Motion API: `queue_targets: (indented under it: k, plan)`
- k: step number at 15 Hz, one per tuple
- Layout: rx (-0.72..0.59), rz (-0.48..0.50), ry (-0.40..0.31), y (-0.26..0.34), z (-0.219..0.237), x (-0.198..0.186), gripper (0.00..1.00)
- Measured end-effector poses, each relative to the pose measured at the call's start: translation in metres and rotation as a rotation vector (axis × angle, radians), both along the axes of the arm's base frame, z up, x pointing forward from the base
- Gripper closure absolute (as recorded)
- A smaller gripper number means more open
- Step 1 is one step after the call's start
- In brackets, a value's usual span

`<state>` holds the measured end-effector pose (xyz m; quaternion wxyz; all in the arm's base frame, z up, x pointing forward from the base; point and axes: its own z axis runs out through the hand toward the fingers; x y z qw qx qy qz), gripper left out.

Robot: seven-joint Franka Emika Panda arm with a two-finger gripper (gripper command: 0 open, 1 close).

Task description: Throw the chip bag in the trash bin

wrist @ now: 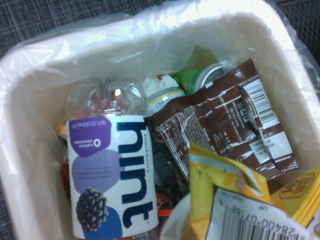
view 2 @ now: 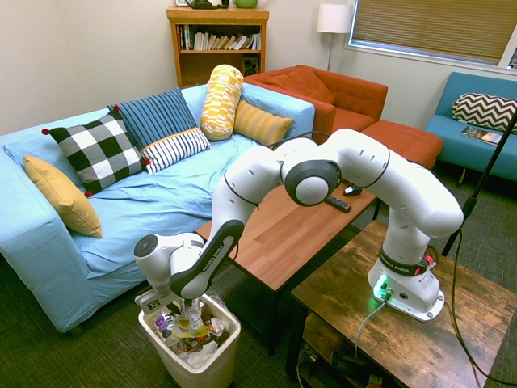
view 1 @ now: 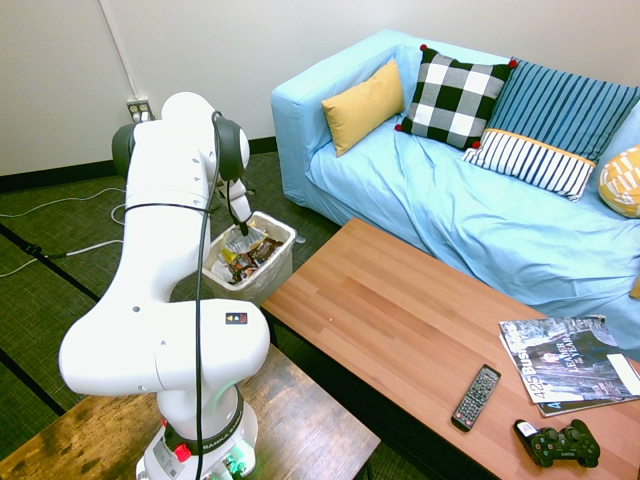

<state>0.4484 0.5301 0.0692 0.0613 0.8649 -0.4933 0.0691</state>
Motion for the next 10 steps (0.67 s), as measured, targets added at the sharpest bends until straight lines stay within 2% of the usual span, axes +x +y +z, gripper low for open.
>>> queue_targets:
  k: [10]
  plan:
    - [0.016, -0.040, -0.017, -0.013, 0.012, -0.003, 0.00]
